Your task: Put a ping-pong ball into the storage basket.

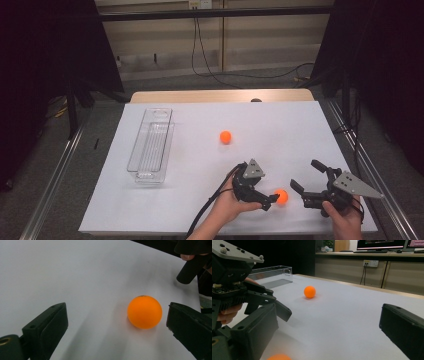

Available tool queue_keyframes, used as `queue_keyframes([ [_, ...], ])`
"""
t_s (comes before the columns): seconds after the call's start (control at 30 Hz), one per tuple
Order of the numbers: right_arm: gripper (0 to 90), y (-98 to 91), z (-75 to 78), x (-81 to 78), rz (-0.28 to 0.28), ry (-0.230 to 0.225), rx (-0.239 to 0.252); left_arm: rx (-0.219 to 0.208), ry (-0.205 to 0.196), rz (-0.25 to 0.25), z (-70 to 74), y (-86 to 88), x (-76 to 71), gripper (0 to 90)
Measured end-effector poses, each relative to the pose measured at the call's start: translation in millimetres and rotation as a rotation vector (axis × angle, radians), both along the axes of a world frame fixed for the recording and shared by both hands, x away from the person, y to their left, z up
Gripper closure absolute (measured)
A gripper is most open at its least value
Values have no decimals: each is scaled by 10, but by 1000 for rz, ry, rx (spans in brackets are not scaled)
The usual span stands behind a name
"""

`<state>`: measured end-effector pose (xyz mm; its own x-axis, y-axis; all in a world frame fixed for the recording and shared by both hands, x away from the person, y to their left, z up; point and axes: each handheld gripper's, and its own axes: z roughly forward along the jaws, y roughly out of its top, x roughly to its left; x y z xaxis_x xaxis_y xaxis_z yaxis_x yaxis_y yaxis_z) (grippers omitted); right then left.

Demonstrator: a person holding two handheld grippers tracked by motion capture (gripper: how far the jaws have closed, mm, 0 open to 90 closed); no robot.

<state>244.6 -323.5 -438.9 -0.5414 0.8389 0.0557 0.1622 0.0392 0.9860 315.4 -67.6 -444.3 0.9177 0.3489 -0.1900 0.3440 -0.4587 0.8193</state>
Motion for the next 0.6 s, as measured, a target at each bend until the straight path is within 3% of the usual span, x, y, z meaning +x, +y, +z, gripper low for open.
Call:
queue_keyframes([
  [0.6,13,2,-3,3,0,-1,-2,28,10,-24,-23,-94,1,59],
])
